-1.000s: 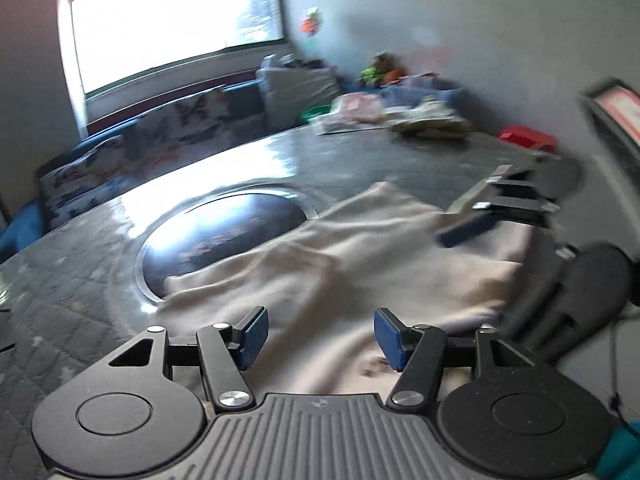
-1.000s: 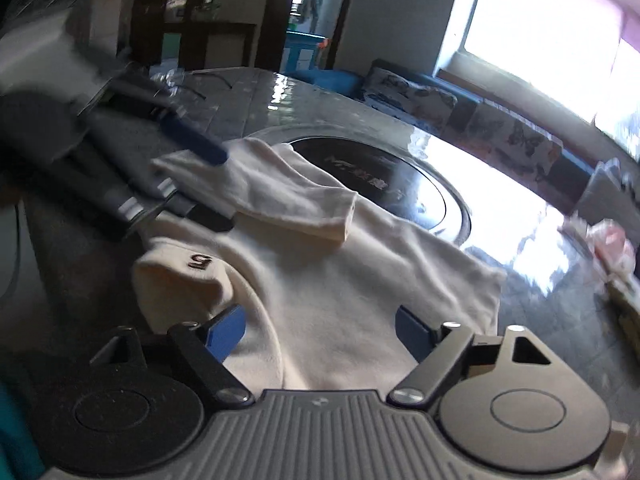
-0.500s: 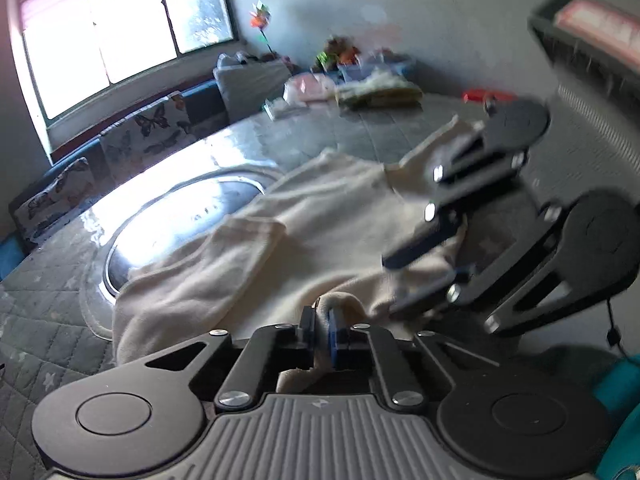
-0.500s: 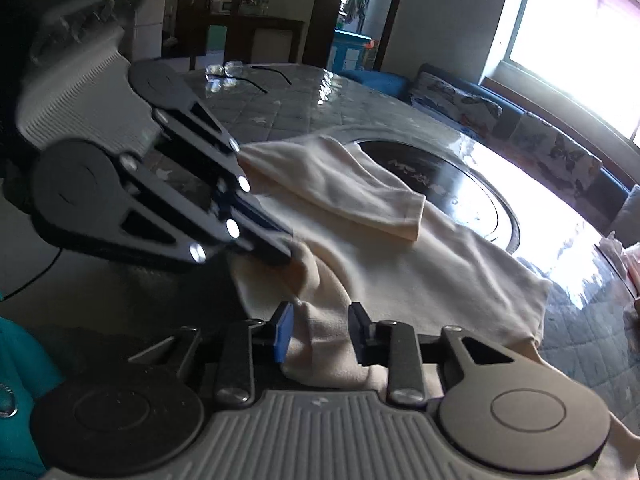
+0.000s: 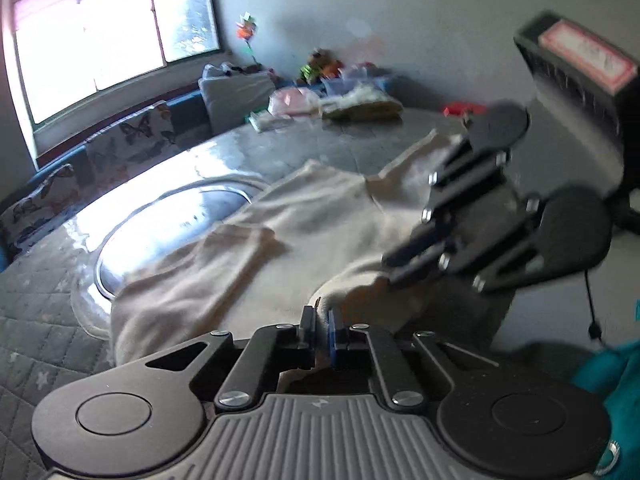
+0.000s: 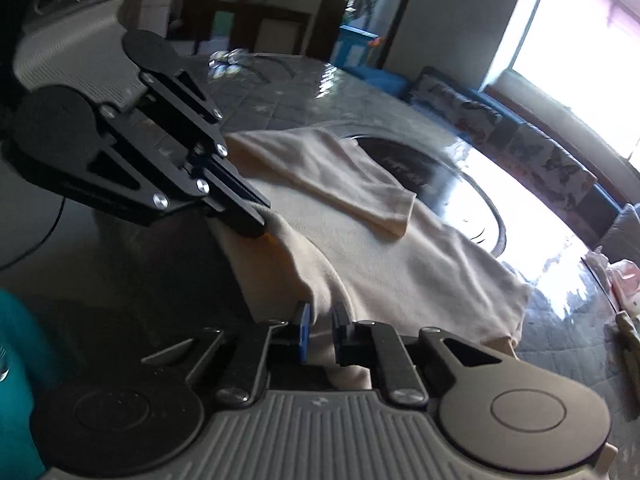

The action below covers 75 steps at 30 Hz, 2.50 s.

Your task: Fold clothes

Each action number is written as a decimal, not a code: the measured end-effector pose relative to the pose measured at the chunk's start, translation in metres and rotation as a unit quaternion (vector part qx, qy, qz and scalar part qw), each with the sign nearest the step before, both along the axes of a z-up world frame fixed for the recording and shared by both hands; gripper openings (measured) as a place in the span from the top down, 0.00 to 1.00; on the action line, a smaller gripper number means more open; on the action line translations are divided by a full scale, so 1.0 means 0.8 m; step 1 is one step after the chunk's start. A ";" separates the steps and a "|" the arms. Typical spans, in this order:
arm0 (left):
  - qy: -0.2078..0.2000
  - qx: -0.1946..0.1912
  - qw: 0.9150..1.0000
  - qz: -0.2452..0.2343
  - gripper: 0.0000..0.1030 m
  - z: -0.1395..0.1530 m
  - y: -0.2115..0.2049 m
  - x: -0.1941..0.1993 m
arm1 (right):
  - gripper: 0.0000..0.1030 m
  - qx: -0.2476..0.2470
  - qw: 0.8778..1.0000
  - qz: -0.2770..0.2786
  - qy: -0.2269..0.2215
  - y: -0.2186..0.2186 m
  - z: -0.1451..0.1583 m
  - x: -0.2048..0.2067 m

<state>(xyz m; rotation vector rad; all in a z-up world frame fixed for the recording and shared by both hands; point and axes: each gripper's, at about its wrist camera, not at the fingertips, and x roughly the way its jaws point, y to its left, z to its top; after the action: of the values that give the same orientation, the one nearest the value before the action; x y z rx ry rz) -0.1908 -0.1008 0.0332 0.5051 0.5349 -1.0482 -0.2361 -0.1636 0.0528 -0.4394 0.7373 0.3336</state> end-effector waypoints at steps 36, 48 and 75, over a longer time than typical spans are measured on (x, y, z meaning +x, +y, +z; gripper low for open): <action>-0.031 0.020 0.994 0.104 0.59 0.005 -0.098 0.098 | 0.48 0.126 0.990 -0.061 0.010 -0.038 -0.008 0.056; -0.024 0.002 0.994 0.107 0.91 -0.009 -0.102 0.100 | 0.36 0.140 0.987 -0.081 0.014 -0.047 -0.013 0.057; -0.059 -0.103 0.910 0.397 0.93 0.059 0.189 0.158 | 0.28 0.162 0.985 0.031 0.046 0.077 0.018 0.178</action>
<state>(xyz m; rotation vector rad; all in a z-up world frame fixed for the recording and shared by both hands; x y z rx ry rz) -0.0643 0.0502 0.0800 0.1243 0.4521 -0.2815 -0.0936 -0.1023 0.0668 -0.1402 0.7444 0.5253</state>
